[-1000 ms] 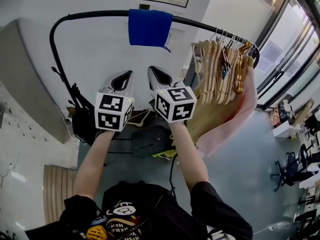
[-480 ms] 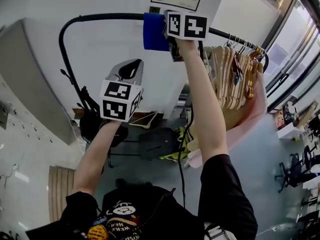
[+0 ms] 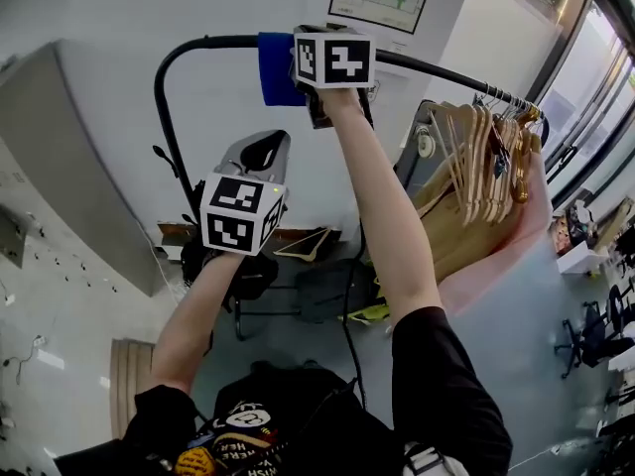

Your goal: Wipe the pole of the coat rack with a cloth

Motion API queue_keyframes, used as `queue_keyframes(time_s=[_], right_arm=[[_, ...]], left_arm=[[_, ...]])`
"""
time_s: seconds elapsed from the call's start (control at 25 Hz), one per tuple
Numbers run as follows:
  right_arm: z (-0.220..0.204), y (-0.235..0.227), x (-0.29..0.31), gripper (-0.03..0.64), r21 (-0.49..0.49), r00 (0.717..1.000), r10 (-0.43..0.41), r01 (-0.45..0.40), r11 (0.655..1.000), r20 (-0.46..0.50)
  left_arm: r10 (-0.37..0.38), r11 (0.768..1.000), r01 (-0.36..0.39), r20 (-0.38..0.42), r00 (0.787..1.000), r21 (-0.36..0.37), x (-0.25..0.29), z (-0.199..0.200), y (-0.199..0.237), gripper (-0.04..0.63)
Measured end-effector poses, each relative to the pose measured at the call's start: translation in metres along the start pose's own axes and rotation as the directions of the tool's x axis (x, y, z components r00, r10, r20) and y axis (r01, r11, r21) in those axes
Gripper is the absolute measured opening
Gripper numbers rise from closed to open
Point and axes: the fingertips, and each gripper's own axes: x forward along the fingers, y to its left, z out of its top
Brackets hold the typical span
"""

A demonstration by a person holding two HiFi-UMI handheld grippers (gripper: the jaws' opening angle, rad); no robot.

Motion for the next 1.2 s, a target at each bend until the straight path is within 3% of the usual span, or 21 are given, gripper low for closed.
queue_keyframes(time_s=[0.28,0.56,0.84,1.2], right_arm=[[0.01,0.081,0.044,0.0,-0.06,0.995,0.103,-0.103,0.993,-0.007],[0.01,0.083,0.043,0.0,-0.086,0.995,0.104,-0.103,0.991,0.007],[-0.005,-0.003,-0.001,0.0,-0.069,1.0,0.015,-0.015,0.998,0.007],[-0.027,-0.187,-0.097,0.0,0.033,0.982,-0.188,0.187,0.982,0.007]], left_arm=[[0.08,0.996,-0.08,-0.002,0.997,-0.026,-0.013,-0.004,0.033,0.002],[0.101,0.994,-0.101,-0.002,0.995,-0.033,-0.008,-0.007,0.038,0.002],[0.019,0.999,-0.017,0.03,0.999,-0.045,0.026,0.001,-0.003,0.002],[-0.145,0.989,0.147,0.05,0.988,-0.034,0.088,0.015,-0.096,0.002]])
